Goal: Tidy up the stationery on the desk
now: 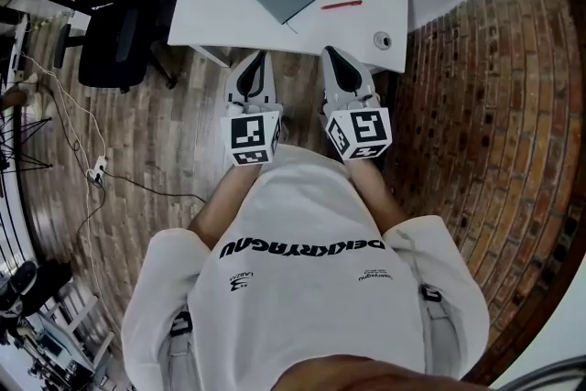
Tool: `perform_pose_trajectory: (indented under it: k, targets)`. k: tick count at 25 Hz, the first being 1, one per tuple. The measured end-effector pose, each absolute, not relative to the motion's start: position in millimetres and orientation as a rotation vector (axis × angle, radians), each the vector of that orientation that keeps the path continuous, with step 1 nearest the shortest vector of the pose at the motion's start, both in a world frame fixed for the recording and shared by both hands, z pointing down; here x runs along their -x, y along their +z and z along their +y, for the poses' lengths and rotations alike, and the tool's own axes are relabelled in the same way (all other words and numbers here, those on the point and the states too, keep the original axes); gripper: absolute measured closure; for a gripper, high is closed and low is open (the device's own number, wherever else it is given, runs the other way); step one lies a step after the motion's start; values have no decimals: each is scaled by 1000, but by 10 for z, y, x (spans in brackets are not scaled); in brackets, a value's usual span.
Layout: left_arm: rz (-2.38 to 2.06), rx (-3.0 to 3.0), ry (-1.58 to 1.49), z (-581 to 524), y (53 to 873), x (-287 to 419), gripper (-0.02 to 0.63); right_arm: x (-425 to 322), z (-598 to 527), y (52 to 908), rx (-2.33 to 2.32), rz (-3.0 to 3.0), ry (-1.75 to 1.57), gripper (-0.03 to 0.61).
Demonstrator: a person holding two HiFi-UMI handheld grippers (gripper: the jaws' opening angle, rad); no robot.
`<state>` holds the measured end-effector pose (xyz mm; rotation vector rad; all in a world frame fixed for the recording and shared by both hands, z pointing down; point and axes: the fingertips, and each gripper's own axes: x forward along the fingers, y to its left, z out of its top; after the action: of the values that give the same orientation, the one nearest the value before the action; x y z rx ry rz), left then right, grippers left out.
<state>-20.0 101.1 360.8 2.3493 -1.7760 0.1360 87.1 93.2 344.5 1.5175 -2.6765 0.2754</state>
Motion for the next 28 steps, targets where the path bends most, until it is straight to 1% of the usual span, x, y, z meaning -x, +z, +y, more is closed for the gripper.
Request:
perform_pose_trajectory:
  k: [7,14,28]
  targets:
    - [-1683,-2382,176,102,3631,498,615,-509,50,3465,-1564,-2622,308,581]
    - [-1632,-2411,206,-526,3741,721,615,-249,-524,3549,-1586,-2561,341,581]
    - [-1569,-2339,251,-1053,4098,965,615,-46,-1136,3917,-1538,-2450,404,581]
